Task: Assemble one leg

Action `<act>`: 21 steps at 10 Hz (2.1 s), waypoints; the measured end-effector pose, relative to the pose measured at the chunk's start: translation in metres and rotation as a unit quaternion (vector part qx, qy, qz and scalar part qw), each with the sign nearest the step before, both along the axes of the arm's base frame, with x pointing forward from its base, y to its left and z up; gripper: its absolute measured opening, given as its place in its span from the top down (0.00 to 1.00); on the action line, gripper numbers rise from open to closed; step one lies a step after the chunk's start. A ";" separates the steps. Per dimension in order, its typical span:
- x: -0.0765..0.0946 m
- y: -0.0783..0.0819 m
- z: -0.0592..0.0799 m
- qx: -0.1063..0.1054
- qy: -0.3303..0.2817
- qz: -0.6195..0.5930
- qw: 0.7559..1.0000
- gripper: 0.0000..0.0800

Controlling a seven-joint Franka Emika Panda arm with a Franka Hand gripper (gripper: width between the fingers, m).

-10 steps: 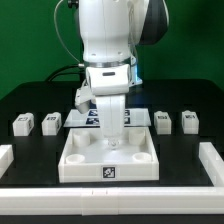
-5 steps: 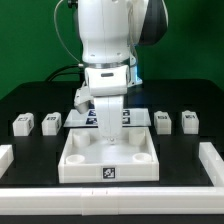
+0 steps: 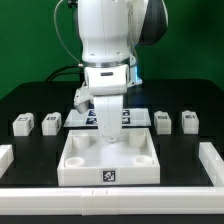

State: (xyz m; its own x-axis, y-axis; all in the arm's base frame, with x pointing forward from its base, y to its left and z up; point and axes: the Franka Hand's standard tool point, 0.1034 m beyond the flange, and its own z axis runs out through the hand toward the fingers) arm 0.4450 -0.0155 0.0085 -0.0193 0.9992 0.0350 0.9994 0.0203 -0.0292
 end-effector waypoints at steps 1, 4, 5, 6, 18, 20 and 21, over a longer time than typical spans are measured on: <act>0.000 0.000 0.000 0.000 0.000 0.000 1.000 0.93; 0.027 0.023 -0.001 0.010 -0.011 0.011 1.000 0.93; 0.041 0.038 -0.001 0.017 -0.017 0.012 1.000 0.93; 0.057 0.054 -0.001 0.024 -0.021 0.010 0.999 0.93; 0.057 0.086 -0.003 0.015 0.002 -0.032 0.999 0.47; 0.056 0.086 -0.003 0.015 0.002 -0.032 0.999 0.21; 0.056 0.086 -0.003 0.015 0.002 -0.032 0.999 0.19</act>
Offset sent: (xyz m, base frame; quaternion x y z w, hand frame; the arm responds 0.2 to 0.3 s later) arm 0.0469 0.0492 -0.0100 0.0036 0.0372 -0.0245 0.9990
